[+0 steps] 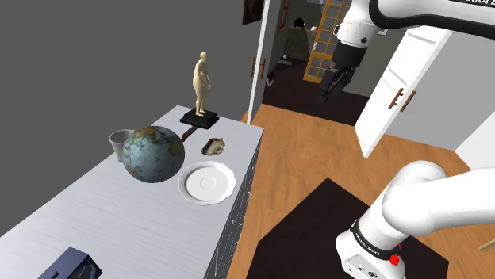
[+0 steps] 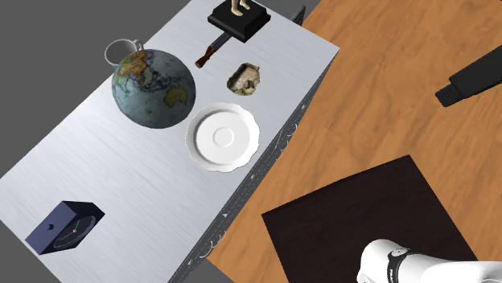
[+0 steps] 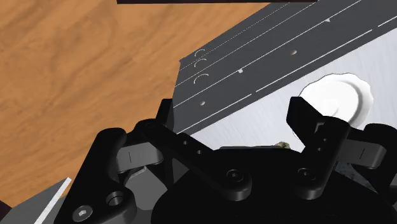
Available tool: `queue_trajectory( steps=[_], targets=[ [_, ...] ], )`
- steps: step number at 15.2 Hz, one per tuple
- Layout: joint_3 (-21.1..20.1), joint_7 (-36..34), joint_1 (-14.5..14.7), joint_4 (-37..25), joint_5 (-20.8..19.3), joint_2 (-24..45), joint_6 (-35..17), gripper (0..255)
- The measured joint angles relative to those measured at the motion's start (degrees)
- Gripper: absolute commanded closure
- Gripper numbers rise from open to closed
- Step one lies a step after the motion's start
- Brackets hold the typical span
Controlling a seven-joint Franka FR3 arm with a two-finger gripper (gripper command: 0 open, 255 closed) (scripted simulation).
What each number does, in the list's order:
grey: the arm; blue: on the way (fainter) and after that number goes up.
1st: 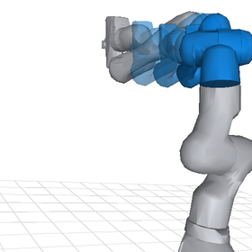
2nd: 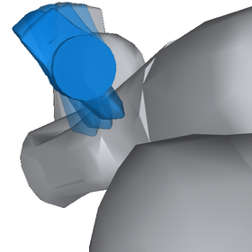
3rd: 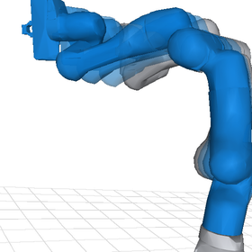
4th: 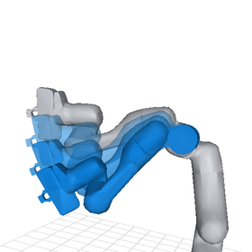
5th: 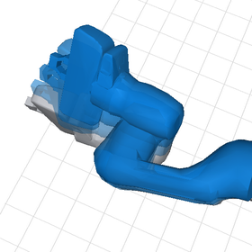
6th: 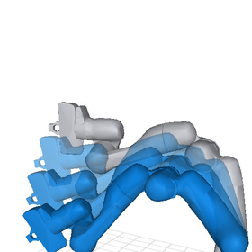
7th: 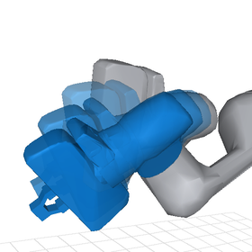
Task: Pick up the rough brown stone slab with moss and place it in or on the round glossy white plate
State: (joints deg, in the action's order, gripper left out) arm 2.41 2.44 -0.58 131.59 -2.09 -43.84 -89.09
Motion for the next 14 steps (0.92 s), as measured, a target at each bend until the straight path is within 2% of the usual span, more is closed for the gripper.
queue_trajectory(
  steps=[2,5,14],
  targets=[
    [0.0,-0.3,0.0,0.3,0.2,0.6,-0.8,0],
    [-0.9,-2.5,0.3,1.2,1.9,3.9,-4.8,0],
    [-2.9,-8.4,1.3,0.2,6.9,19.1,-18.8,0]
  ],
)
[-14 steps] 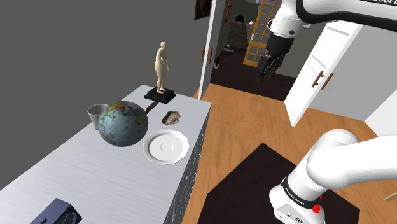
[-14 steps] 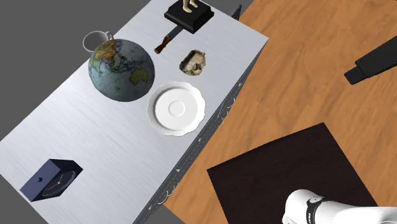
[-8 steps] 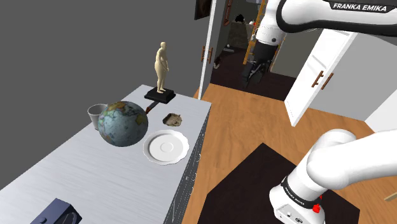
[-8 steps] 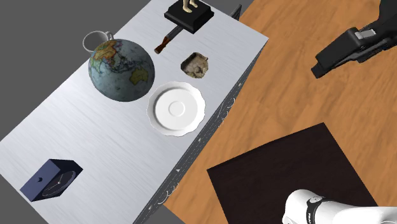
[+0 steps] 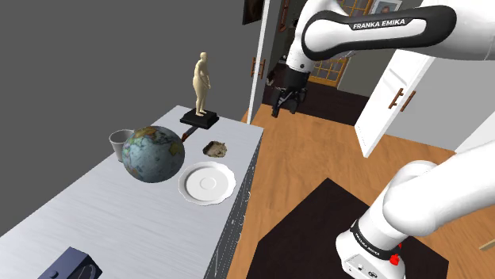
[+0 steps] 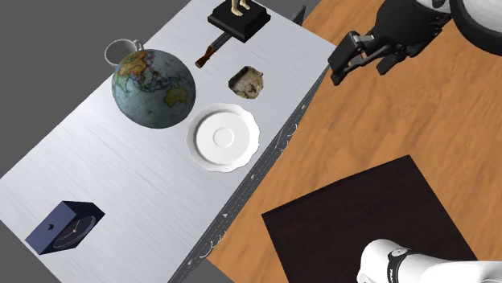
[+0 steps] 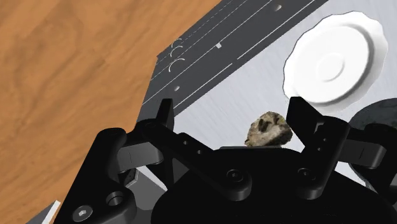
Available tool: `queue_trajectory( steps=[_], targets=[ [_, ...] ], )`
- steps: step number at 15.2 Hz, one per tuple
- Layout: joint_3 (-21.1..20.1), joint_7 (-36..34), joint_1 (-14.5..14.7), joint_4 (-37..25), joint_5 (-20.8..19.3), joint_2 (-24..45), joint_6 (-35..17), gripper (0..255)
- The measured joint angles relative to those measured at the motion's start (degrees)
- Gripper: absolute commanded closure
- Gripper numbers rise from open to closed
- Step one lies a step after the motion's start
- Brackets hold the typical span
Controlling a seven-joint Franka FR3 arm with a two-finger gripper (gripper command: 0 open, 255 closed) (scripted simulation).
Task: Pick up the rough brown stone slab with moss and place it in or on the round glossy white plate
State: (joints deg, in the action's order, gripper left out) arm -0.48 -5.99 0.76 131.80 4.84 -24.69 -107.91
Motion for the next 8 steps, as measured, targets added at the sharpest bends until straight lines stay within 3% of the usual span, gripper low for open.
queue_trajectory(
  steps=[8],
  targets=[
    [-1.4,-4.1,1.2,-5.6,4.2,16.1,-10.6,0]
  ],
)
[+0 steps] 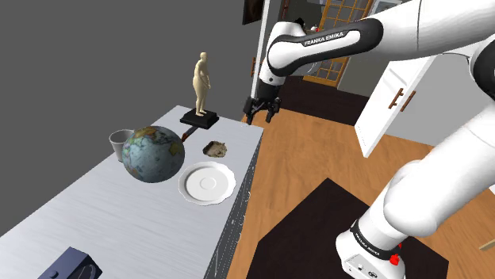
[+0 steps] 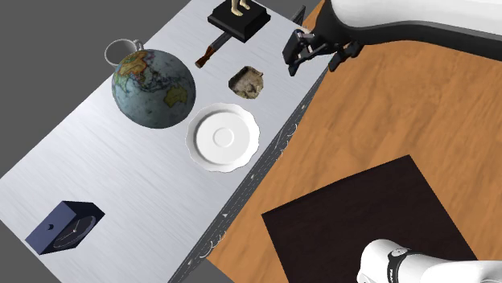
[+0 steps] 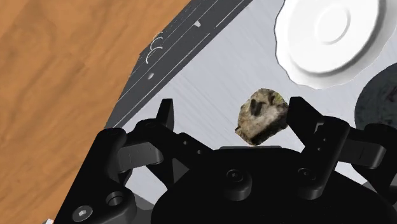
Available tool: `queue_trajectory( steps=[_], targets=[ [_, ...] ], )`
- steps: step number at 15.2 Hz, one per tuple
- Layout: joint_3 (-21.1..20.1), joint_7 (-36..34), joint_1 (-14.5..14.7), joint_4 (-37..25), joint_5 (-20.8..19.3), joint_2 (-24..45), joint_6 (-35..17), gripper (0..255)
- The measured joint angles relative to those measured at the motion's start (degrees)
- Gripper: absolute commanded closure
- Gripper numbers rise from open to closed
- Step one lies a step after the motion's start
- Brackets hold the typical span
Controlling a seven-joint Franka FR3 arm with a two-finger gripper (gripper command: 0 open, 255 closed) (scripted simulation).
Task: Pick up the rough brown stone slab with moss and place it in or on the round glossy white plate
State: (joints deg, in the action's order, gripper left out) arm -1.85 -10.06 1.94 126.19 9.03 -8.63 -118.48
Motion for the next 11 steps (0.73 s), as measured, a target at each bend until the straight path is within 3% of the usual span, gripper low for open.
queue_trajectory(
  steps=[11],
  targets=[
    [-1.2,-4.0,1.1,-15.6,5.1,23.6,-8.5,0]
  ],
)
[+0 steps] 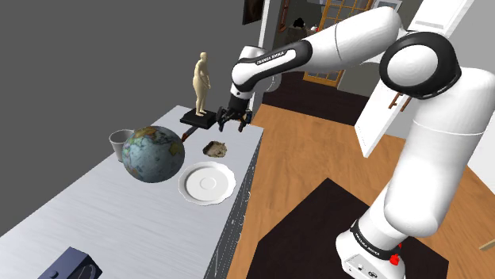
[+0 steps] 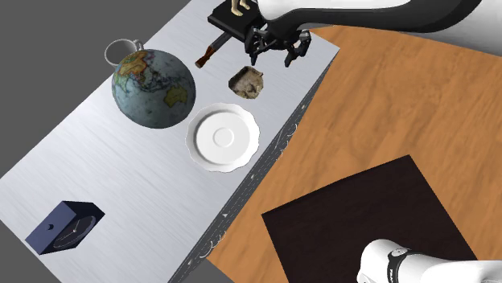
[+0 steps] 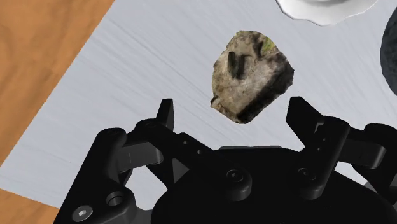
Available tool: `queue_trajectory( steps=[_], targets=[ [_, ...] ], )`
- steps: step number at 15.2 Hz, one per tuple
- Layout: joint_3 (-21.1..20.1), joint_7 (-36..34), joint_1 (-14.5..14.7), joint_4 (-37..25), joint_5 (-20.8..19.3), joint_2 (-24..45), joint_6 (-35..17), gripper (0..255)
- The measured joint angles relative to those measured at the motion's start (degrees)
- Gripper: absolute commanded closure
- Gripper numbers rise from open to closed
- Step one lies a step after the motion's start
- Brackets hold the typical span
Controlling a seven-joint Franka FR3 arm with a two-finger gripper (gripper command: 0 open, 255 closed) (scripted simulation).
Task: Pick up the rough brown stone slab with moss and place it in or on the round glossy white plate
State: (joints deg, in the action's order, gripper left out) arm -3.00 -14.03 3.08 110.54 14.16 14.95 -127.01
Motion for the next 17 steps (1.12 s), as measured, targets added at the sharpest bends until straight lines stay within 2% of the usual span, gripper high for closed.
queue_trajectory(
  steps=[4,11,17],
  targets=[
    [-0.2,-0.8,0.1,-5.5,1.2,6.6,-1.2,0],
    [-0.7,-0.7,0.6,-5.8,1.7,10.4,-4.9,0],
    [-0.7,-0.7,0.7,-5.8,1.8,10.8,-5.3,0]
  ],
)
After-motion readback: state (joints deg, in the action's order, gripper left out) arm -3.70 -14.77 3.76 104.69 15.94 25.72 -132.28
